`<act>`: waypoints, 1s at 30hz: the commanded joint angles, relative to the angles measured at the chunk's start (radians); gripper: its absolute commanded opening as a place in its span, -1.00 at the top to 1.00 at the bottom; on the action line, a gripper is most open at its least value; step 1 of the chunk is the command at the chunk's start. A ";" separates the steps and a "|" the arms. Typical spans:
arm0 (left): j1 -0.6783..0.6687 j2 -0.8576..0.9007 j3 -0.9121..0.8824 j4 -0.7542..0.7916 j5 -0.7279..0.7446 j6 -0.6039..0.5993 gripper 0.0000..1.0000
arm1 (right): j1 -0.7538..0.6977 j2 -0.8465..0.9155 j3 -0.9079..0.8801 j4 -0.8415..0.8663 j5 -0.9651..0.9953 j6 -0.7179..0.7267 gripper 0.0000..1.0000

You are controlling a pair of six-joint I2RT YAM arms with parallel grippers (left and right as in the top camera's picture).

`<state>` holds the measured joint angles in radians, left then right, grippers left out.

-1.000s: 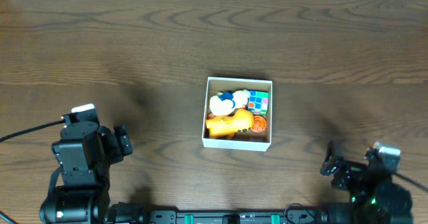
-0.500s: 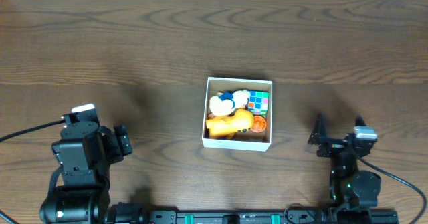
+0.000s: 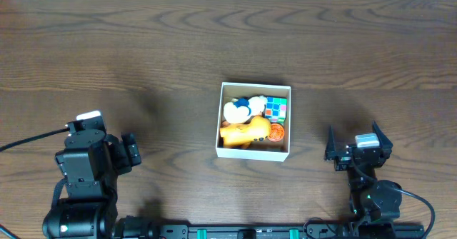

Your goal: Pack container

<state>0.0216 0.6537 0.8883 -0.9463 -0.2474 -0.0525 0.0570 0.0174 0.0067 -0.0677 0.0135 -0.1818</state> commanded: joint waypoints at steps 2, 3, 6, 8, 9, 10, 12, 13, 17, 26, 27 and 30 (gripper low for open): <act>-0.001 -0.001 -0.003 -0.003 -0.016 -0.009 -0.96 | 0.009 -0.006 -0.001 -0.005 -0.018 -0.024 -0.99; -0.001 -0.001 -0.003 -0.003 -0.015 -0.009 -0.96 | 0.009 -0.006 -0.001 -0.005 -0.018 -0.024 -0.99; -0.001 -0.001 -0.003 -0.003 -0.016 -0.009 -0.96 | 0.009 -0.006 -0.001 -0.005 -0.018 -0.024 -0.99; -0.001 -0.001 -0.003 -0.003 -0.016 -0.009 -0.96 | 0.009 -0.006 -0.001 -0.005 -0.018 -0.024 -0.98; -0.001 -0.001 -0.003 -0.003 -0.015 -0.009 -0.96 | 0.009 -0.006 -0.001 -0.005 -0.018 -0.025 -0.98; -0.001 -0.001 -0.003 -0.003 -0.015 -0.009 -0.96 | 0.009 -0.006 -0.001 -0.005 -0.018 -0.024 -0.98; -0.001 -0.001 -0.003 -0.003 -0.015 -0.009 -0.96 | 0.009 -0.006 -0.001 -0.005 -0.018 -0.024 -0.99; -0.001 -0.001 -0.003 -0.004 -0.015 -0.009 -0.96 | 0.009 -0.006 -0.001 -0.005 -0.018 -0.024 -0.99; -0.001 -0.001 -0.003 -0.003 -0.015 -0.009 -0.96 | 0.009 -0.006 -0.001 -0.005 -0.018 -0.024 -0.98; -0.001 -0.004 -0.003 -0.007 -0.016 -0.009 -0.96 | 0.009 -0.006 -0.001 -0.005 -0.018 -0.024 -0.98; -0.001 -0.011 -0.003 -0.007 -0.016 -0.009 -0.96 | 0.009 -0.006 -0.001 -0.005 -0.018 -0.024 -0.98; 0.000 -0.065 -0.003 -0.037 -0.024 0.022 -0.96 | 0.009 -0.006 -0.001 -0.005 -0.018 -0.024 -0.98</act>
<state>0.0216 0.6365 0.8883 -0.9569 -0.2474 -0.0509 0.0570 0.0174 0.0067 -0.0681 0.0067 -0.1928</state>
